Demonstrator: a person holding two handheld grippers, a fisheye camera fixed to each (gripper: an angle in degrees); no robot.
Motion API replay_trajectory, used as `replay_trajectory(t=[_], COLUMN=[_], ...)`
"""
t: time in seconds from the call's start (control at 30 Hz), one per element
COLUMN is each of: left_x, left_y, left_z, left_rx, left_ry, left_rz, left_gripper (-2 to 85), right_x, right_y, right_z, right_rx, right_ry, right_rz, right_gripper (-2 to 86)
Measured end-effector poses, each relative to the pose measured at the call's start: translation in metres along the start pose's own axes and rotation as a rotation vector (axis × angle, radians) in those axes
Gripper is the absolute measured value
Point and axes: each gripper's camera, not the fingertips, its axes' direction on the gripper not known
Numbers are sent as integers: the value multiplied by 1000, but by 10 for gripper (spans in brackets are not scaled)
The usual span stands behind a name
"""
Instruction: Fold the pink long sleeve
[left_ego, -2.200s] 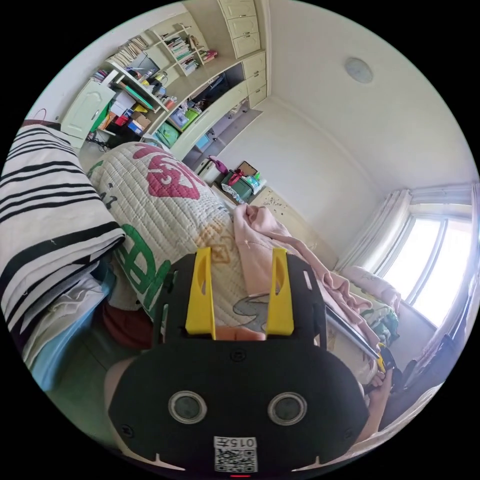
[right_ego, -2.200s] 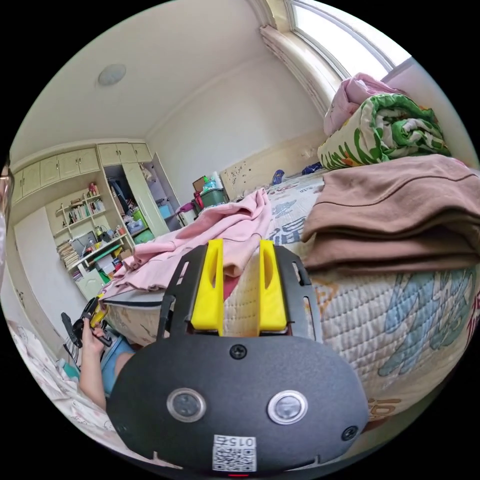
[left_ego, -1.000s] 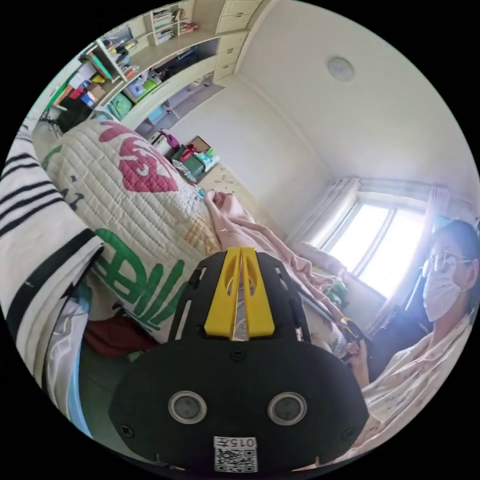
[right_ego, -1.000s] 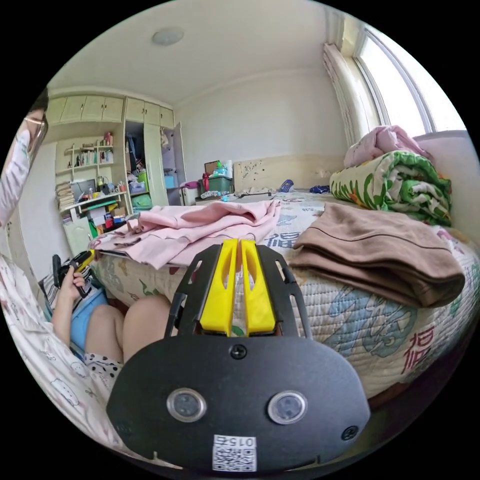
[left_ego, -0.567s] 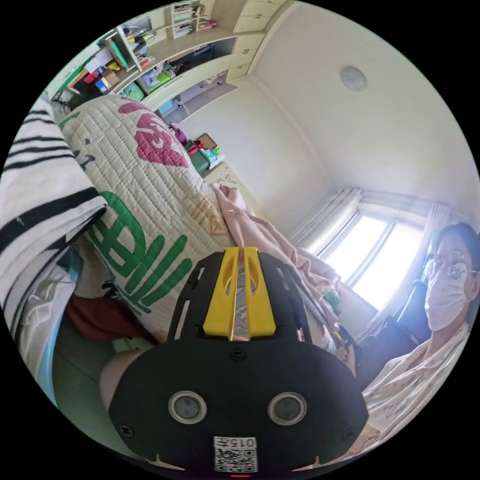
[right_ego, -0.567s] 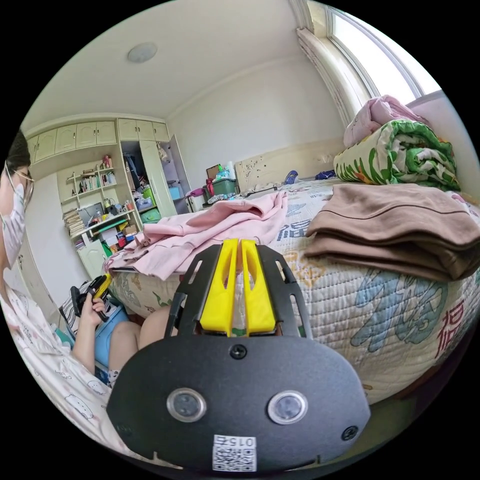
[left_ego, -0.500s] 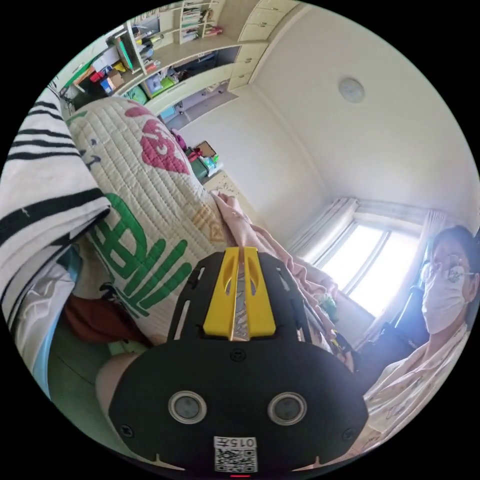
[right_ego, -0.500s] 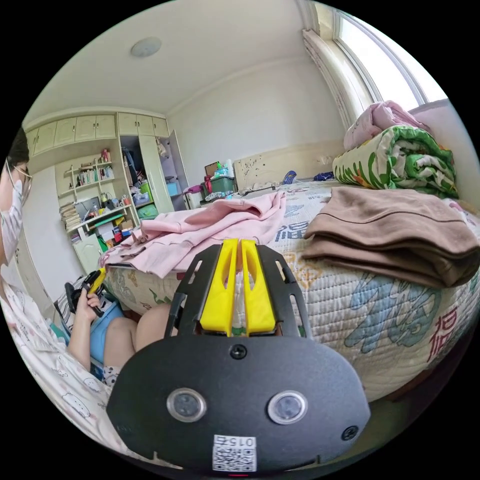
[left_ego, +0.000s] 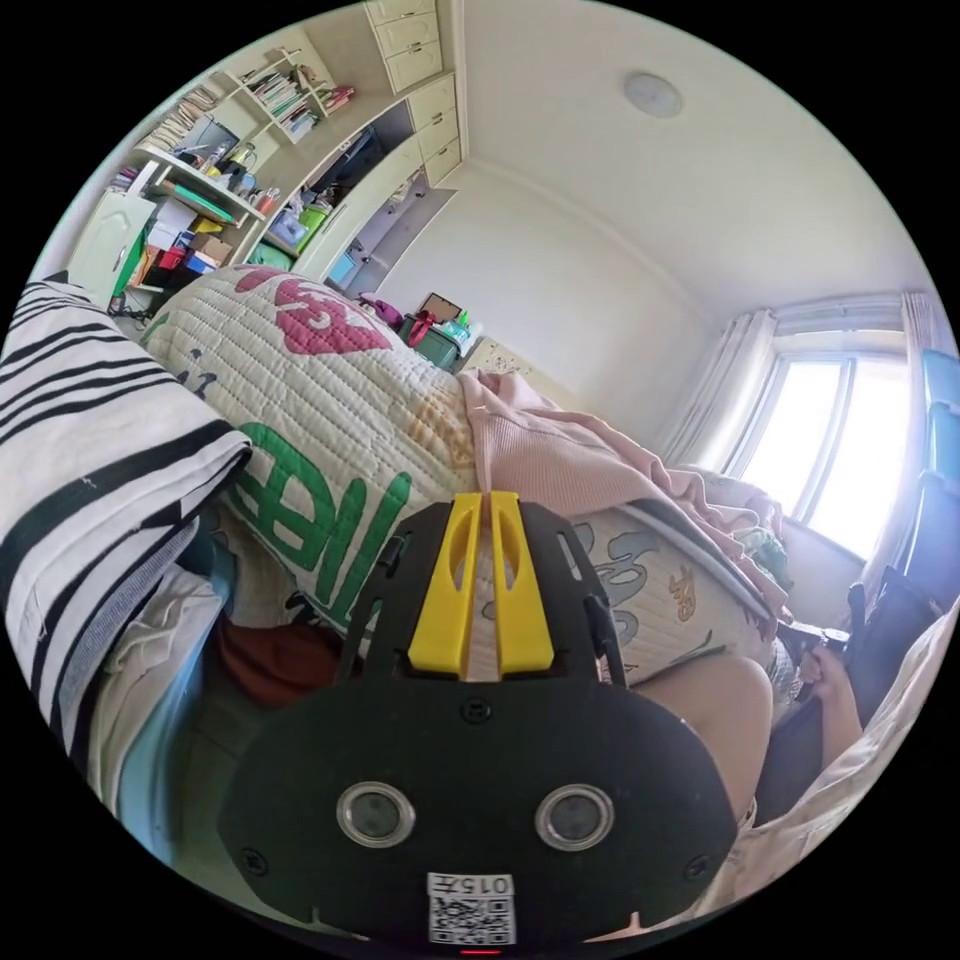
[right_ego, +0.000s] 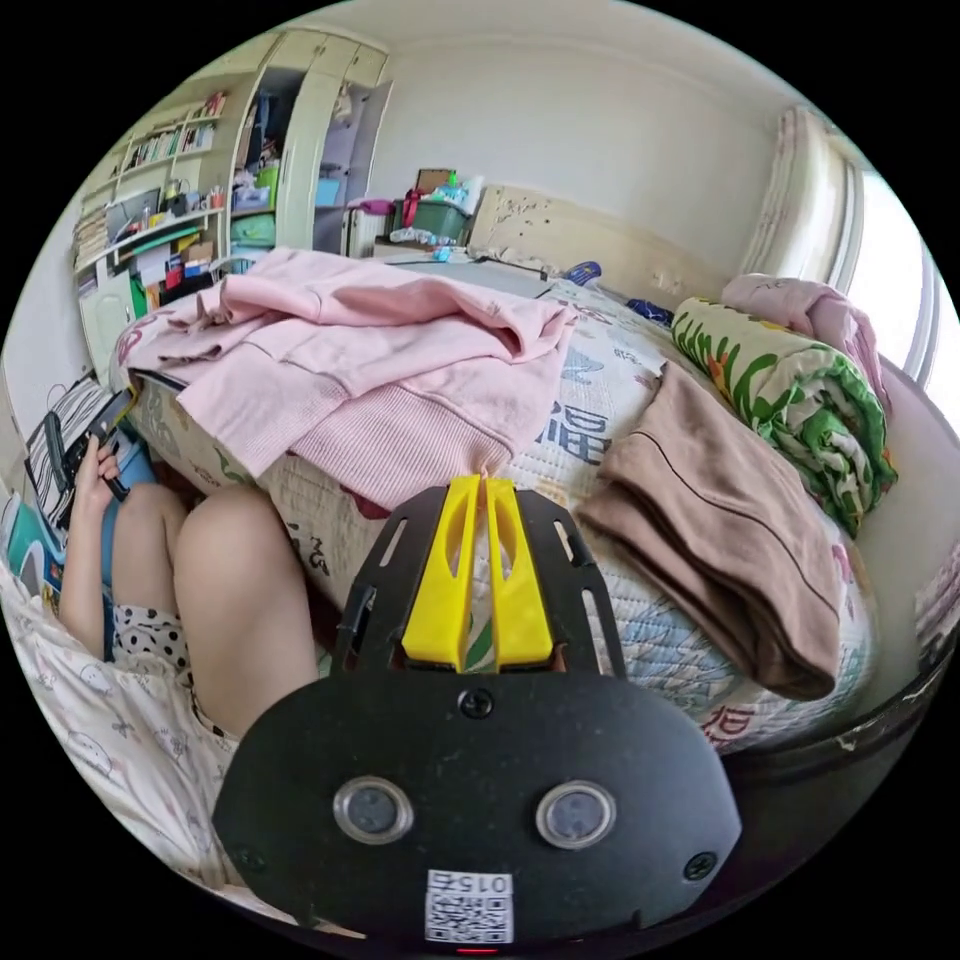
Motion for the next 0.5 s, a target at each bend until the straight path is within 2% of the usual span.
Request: replay_trajectory(t=[0.2, 0.37, 0.43, 0.5], left_x=[-14, -44, -46, -59], left_y=[-18, -41, -48, -52], left_z=[2, -32, -47, -72], left_rx=[-49, -60, -45, 5], left_ry=[21, 100, 55, -68], left_rz=[23, -103, -104, -152], left_gripper=[-2, -7, -8, -9], right_x=[-23, -37, -41, -45], right_y=[21, 44, 51, 62], right_z=[21, 23, 21, 16], right_rx=[-19, -3, 0, 4], right_ry=[70, 96, 97, 88], right_rz=[-30, -11, 3, 19], right_gripper=[2, 1, 1, 1])
